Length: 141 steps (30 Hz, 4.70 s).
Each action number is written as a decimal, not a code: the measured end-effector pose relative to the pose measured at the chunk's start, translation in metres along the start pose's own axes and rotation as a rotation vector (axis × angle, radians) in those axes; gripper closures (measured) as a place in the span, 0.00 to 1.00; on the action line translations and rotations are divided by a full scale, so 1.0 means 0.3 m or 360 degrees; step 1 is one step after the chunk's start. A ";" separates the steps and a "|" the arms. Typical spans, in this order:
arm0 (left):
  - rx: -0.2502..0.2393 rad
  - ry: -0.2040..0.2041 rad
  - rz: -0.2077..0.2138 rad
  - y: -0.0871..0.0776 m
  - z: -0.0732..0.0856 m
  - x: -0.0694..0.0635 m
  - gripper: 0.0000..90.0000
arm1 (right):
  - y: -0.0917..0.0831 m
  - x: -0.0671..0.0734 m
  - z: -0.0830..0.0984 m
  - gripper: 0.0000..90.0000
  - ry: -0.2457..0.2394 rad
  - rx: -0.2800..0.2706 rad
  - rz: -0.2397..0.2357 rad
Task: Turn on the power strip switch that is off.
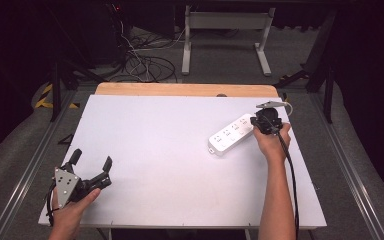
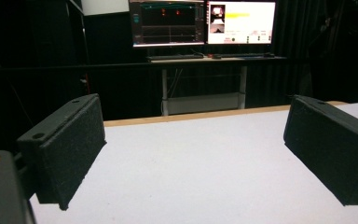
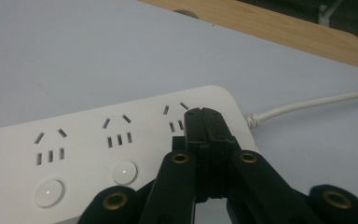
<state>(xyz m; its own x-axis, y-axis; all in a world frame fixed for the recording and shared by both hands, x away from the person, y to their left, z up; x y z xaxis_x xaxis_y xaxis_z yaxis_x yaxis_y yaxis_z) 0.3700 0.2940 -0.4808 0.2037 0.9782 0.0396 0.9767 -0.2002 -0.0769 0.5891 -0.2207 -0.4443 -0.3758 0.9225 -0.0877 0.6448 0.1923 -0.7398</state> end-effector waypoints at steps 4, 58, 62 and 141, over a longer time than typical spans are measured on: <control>0.0009 -0.0003 0.0008 0.004 0.003 -0.001 0.07 | 0.026 0.007 0.003 1.00 -0.0009 0.0046 0.0036; 0.0011 -0.0047 -0.0006 -0.006 -0.001 0.006 0.08 | 0.071 0.076 0.000 1.00 0.0009 0.0104 0.0180; 0.0008 -0.0059 -0.0022 -0.015 -0.001 0.016 0.08 | 0.070 0.066 0.005 1.00 0.0077 0.0082 0.0147; 0.0029 -0.0089 0.0021 0.019 0.000 -0.016 0.08 | -0.147 0.012 0.154 1.00 0.0101 -0.0307 0.0004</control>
<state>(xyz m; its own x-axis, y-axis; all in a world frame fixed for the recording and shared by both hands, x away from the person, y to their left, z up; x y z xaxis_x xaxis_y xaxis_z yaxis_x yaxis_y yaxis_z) 0.3747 0.2882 -0.4814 0.2121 0.9771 -0.0172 0.9724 -0.2128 -0.0954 0.5286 -0.2415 -0.4430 -0.3354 0.9411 -0.0429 0.7634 0.2448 -0.5977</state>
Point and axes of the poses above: each handheld gripper's, and its own axes: y roughly forward along the jaws, z roughly out of its underside, x roughly to its left, the point moved 1 cm from there along y, roughly forward along the jaws, and after that the axes turned 7 degrees about x, right-handed, at the moved point
